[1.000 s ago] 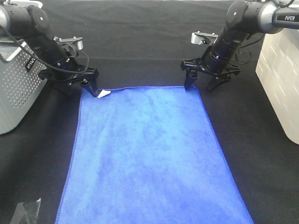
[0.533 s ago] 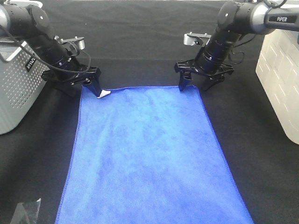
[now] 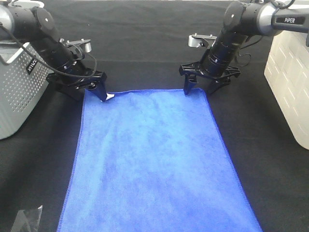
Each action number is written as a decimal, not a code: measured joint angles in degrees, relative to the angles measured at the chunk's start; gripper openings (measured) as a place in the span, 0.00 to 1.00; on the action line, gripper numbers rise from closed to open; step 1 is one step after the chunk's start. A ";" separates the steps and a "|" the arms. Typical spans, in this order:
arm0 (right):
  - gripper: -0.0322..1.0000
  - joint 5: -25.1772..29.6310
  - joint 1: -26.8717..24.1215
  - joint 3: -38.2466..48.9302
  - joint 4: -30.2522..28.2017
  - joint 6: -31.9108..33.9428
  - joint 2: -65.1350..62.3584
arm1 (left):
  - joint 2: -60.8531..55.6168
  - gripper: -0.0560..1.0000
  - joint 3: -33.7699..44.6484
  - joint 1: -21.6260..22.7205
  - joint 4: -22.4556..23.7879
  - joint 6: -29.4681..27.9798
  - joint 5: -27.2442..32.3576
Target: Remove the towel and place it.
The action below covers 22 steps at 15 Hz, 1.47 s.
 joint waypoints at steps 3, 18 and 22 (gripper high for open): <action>0.75 -0.06 0.17 0.00 0.57 -0.29 0.00 | 0.52 0.75 -0.11 -2.86 0.40 0.40 -1.95; 0.06 -3.32 2.58 0.52 -4.70 -1.60 -1.38 | 1.49 0.08 -3.44 -5.50 5.39 0.46 -3.90; 0.06 -10.26 2.58 0.69 -7.96 -1.60 -4.81 | 1.66 0.08 -9.80 -5.67 7.22 0.46 -6.70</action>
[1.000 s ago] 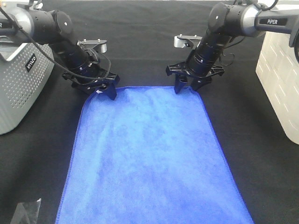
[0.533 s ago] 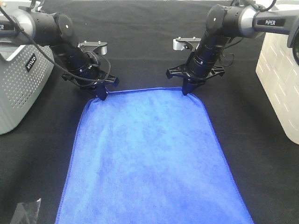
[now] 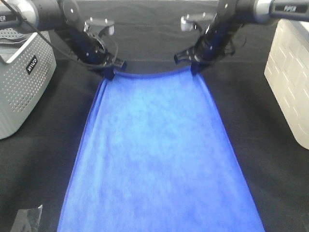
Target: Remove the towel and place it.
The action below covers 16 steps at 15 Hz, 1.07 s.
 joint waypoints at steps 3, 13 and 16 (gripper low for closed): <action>0.06 -7.28 0.00 0.00 -3.90 0.00 -2.23 | 0.00 0.08 -2.92 0.00 0.52 0.00 -5.61; 0.06 -25.55 0.00 0.11 -5.44 -1.38 -2.41 | 0.00 0.08 -3.32 0.00 0.92 2.35 -22.69; 0.06 -30.08 0.00 0.11 -5.44 -2.92 -2.41 | 0.40 0.08 -3.32 0.00 1.72 2.52 -26.93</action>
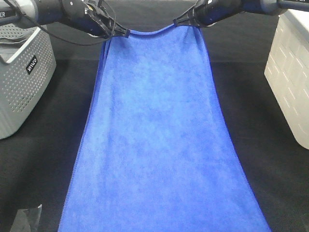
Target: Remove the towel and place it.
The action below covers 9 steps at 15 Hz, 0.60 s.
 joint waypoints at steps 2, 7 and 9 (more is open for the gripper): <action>0.06 -1.38 0.00 0.00 0.00 -0.11 -0.06 | 0.06 0.08 0.00 0.00 0.06 0.06 -2.52; 0.06 -3.38 -0.86 0.00 0.00 -1.20 0.06 | 1.89 0.08 0.00 0.00 0.23 0.06 -5.84; 0.06 -3.95 -1.32 0.00 0.00 -1.20 0.97 | 3.15 0.08 0.00 0.00 0.23 0.06 -6.25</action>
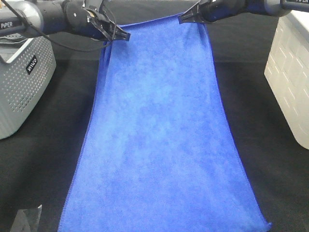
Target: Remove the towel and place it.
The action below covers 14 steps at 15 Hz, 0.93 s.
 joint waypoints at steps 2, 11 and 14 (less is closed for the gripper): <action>0.06 -0.29 0.00 0.00 0.69 0.00 1.83 | 1.43 0.08 0.00 0.00 0.17 0.00 -1.20; 0.06 -4.24 0.00 0.00 5.61 0.00 10.31 | 7.51 0.08 0.00 0.00 1.15 0.00 -6.59; 0.12 -4.35 0.00 0.00 8.48 0.00 10.43 | 8.14 0.08 0.00 0.00 1.15 0.00 -6.99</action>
